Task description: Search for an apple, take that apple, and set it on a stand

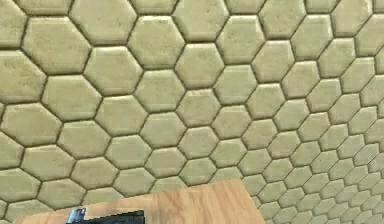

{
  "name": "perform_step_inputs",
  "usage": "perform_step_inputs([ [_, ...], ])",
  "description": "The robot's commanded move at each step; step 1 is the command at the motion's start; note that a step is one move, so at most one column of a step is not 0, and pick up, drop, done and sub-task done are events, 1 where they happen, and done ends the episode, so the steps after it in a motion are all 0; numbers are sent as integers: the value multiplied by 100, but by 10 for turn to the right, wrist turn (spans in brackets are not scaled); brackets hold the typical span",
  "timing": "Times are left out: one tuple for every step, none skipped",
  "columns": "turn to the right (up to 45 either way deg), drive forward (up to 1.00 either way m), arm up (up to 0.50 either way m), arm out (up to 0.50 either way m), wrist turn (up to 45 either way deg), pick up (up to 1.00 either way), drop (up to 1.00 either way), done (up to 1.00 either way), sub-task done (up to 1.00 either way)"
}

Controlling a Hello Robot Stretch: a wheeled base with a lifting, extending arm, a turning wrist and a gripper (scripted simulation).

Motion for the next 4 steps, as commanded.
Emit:
perform_step_inputs([
  [-120,0,0,0,0,0,0,0,0],
  [30,0,0,0,0,0,0,0,0],
  [30,0,0,0,0,0,0,0,0],
  [-60,0,0,0,0,0,0,0,0],
])
